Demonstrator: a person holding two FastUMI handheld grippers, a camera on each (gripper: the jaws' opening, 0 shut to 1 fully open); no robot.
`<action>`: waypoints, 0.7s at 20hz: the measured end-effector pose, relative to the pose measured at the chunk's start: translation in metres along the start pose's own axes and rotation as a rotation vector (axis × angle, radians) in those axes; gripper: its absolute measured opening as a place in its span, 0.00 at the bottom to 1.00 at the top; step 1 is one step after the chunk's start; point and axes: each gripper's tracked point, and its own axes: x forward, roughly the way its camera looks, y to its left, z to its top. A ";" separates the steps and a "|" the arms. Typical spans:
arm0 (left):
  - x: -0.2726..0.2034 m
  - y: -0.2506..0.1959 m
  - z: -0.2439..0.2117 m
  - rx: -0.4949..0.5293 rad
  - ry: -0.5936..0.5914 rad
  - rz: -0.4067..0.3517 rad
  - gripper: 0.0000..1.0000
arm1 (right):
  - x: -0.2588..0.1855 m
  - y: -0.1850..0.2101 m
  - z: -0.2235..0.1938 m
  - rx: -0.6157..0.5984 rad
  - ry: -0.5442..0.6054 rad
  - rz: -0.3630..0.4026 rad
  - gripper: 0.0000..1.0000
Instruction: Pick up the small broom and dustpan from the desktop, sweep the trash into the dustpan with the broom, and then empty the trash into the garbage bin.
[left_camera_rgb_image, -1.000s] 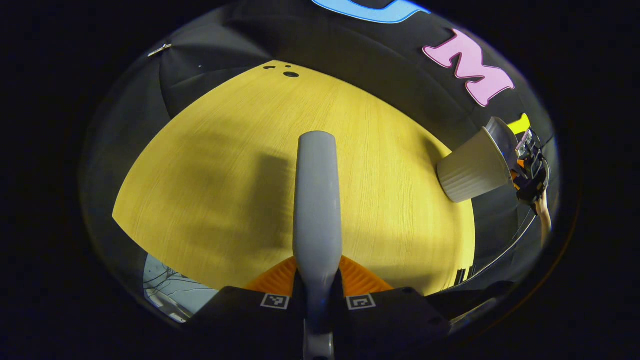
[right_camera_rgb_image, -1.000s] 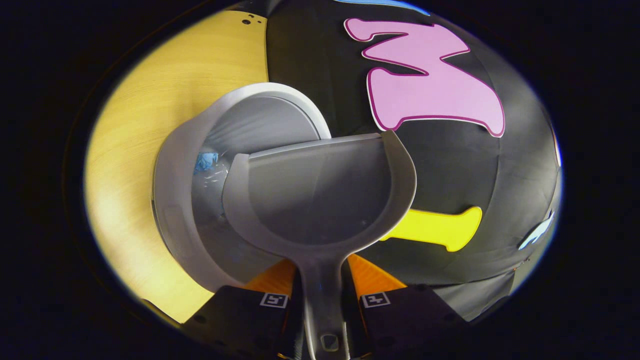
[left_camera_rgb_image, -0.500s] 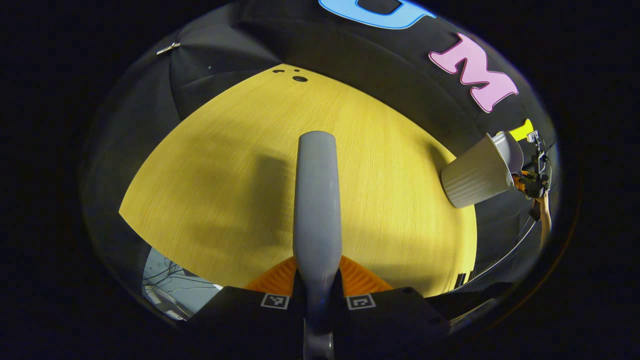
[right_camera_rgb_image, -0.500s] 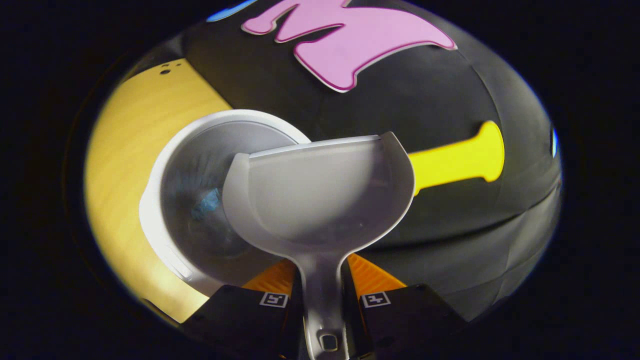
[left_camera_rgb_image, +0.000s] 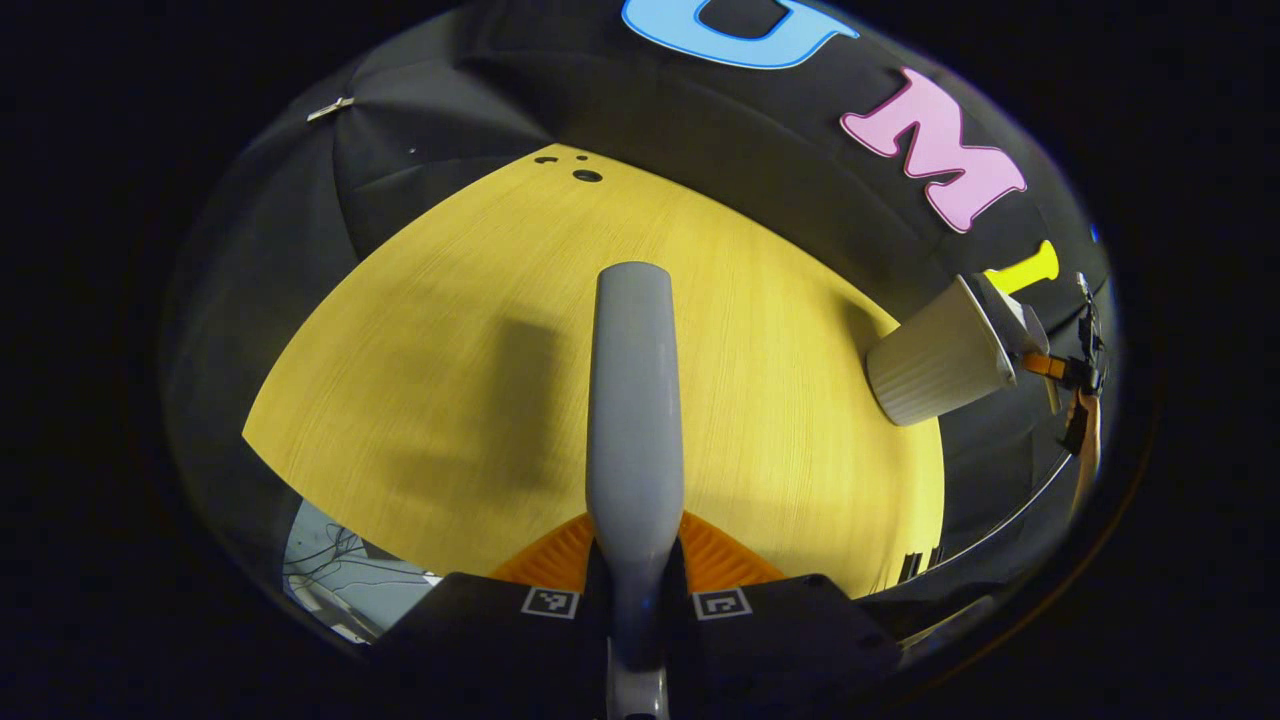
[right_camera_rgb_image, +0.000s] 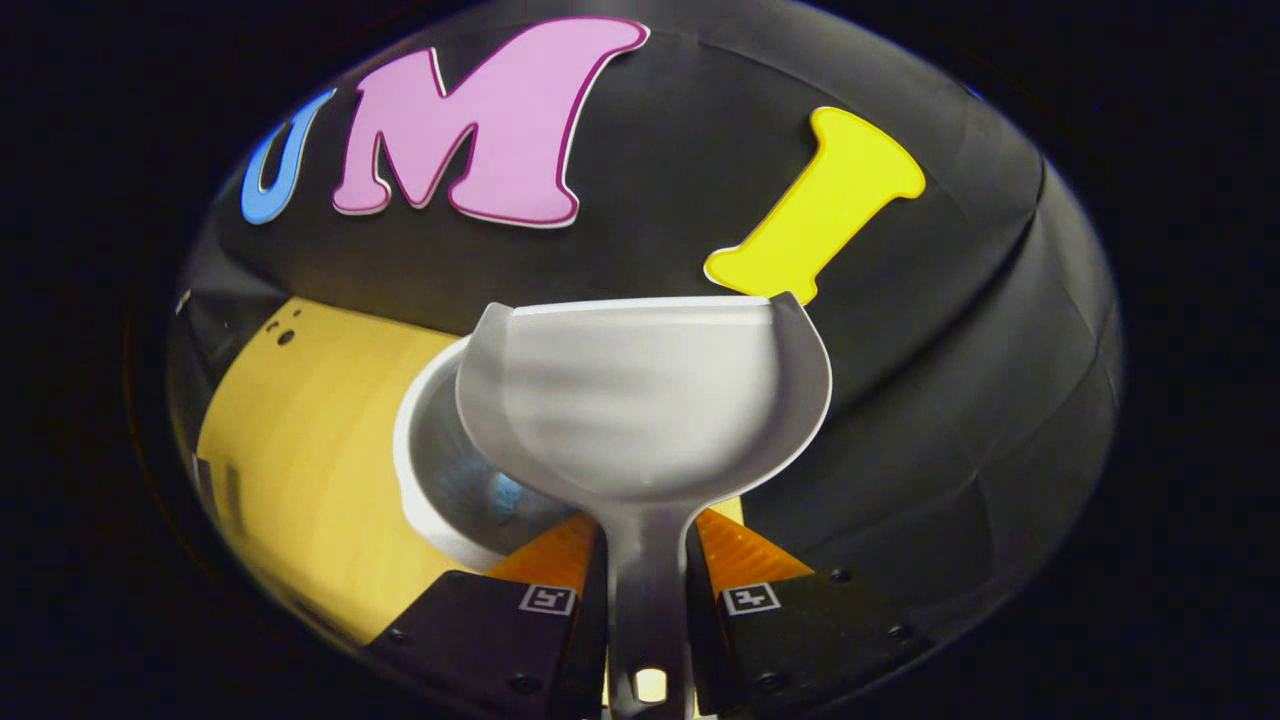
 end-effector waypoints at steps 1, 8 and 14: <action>0.000 0.000 0.004 0.017 0.000 -0.002 0.27 | -0.005 0.004 0.007 0.048 -0.022 0.023 0.38; 0.002 -0.003 0.025 0.125 -0.001 -0.038 0.27 | -0.014 0.016 0.017 0.254 -0.109 0.131 0.38; 0.017 -0.001 0.025 0.303 0.003 -0.054 0.27 | -0.004 0.025 0.003 0.331 -0.048 0.226 0.38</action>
